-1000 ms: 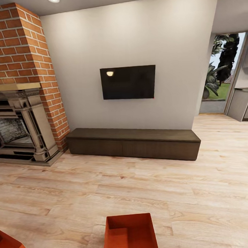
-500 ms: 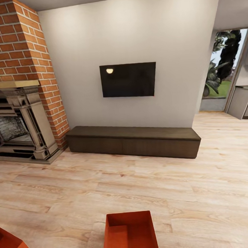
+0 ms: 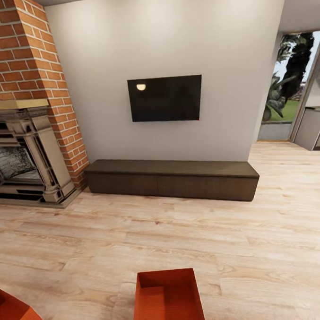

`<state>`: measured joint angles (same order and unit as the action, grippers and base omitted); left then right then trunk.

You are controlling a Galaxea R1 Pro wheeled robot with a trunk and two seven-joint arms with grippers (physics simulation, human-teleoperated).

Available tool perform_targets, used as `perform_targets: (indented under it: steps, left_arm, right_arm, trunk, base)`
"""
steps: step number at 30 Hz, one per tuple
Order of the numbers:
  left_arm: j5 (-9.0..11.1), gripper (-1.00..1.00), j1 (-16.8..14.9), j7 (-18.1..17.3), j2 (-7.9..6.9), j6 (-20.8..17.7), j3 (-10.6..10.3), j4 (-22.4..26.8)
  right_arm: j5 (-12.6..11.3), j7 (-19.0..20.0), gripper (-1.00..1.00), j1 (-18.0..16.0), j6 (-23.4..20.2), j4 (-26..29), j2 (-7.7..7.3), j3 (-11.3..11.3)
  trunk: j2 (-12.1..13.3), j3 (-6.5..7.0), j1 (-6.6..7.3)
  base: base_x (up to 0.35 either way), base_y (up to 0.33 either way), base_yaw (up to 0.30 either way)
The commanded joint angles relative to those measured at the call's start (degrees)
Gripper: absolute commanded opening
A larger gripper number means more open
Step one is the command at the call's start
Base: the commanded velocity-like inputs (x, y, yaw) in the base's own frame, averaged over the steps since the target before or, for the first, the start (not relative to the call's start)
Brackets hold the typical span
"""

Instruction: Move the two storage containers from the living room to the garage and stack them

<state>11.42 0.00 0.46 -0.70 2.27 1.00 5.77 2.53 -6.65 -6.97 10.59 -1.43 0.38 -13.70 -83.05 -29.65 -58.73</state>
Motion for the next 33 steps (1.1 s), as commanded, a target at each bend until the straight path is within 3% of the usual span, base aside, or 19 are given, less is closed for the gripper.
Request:
perform_targets:
  steps: [1, 33]
  left_arm:
    - [0.2, 1.00, 0.0, 0.1, 0.00, 0.1, 0.1, 0.0]
    - [0.2, 1.00, 0.0, 0.1, 0.00, 0.1, 0.0, 0.1]
  right_arm:
    - [0.3, -0.3, 1.00, -0.1, 0.2, -0.2, 0.03, -0.2]
    - [0.3, -0.4, 1.00, -0.1, 0.3, -0.2, 0.15, -0.1]
  trunk:
    - [0.0, -0.14, 0.00]
    - [0.0, -3.11, 0.00]
  base:
    - [0.000, 0.000, 0.000]
    - [0.000, 0.000, 0.000]
